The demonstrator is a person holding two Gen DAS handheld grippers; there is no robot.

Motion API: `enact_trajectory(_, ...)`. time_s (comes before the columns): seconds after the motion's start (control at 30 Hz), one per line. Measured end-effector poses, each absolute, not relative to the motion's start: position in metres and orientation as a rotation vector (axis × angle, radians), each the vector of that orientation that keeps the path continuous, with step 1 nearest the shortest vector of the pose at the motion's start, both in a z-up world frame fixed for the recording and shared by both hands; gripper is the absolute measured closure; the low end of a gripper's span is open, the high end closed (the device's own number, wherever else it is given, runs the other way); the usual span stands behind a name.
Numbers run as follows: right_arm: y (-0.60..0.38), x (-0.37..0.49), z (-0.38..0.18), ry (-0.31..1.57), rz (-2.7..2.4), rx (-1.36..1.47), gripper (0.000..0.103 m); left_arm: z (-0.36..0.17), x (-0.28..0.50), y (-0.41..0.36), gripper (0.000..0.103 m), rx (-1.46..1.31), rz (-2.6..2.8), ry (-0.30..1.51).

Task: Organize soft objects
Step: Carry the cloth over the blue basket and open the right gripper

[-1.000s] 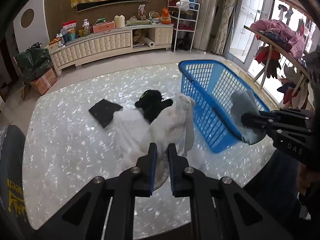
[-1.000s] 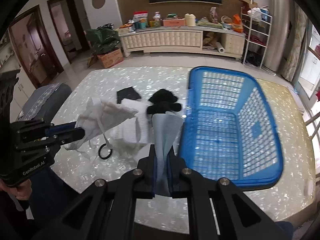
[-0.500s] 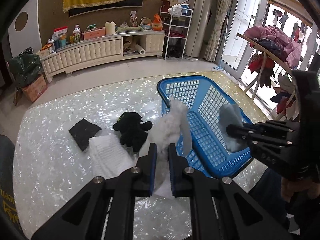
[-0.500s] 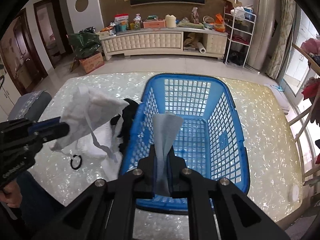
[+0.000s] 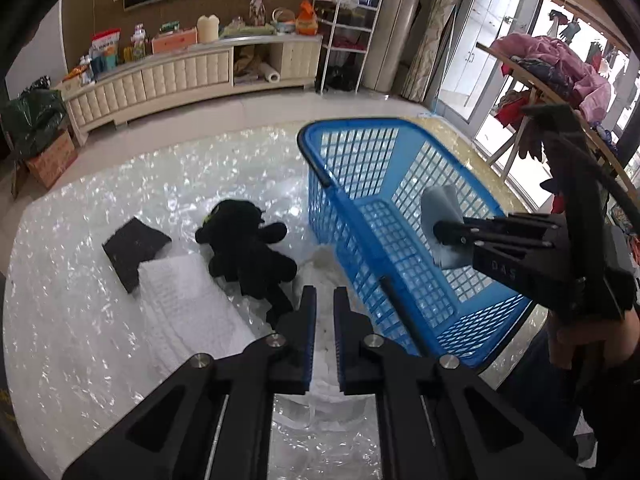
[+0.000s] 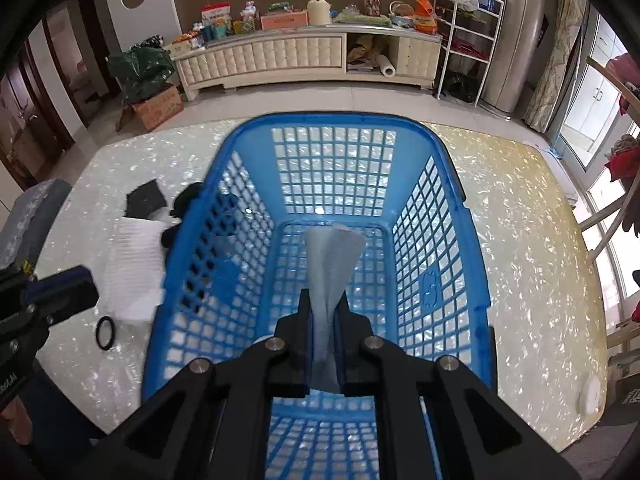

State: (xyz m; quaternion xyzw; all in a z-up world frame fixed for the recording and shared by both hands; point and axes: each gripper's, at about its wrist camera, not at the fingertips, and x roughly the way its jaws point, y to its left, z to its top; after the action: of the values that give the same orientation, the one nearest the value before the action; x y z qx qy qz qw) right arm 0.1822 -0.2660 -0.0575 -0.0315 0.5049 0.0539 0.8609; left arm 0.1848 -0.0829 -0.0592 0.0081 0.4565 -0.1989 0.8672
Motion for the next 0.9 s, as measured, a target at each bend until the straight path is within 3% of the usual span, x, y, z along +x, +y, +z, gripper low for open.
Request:
enact_trajectory(0.3,-0.272,0.198,-0.082,1.16,0.095,-0.076,0.094,-0.075,0.188,-0.093,0.096,0.023,-0.428,1.002)
enact_trajectory(0.4,-0.273,0.197,-0.083,1.179,0.085,-0.069,0.078,-0.075,0.187,-0.092,0.096,0.024,-0.427,1.005)
enact_trajectory(0.47,-0.273,0.196,-0.079,1.173,0.085,-0.065,0.057,-0.075,0.186,-0.092,0.096,0.024,-0.425,1.006)
enact_trajectory(0.63,-0.28,0.198,-0.071,1.149,0.086,-0.07,0.026,-0.071,0.182,-0.089,0.096,0.029,-0.419,0.999)
enact_trajectory(0.9,-0.286,0.186,-0.048,1.069,0.079,-0.029,0.015,-0.061,0.177,-0.091,0.096,0.037,-0.415,0.979)
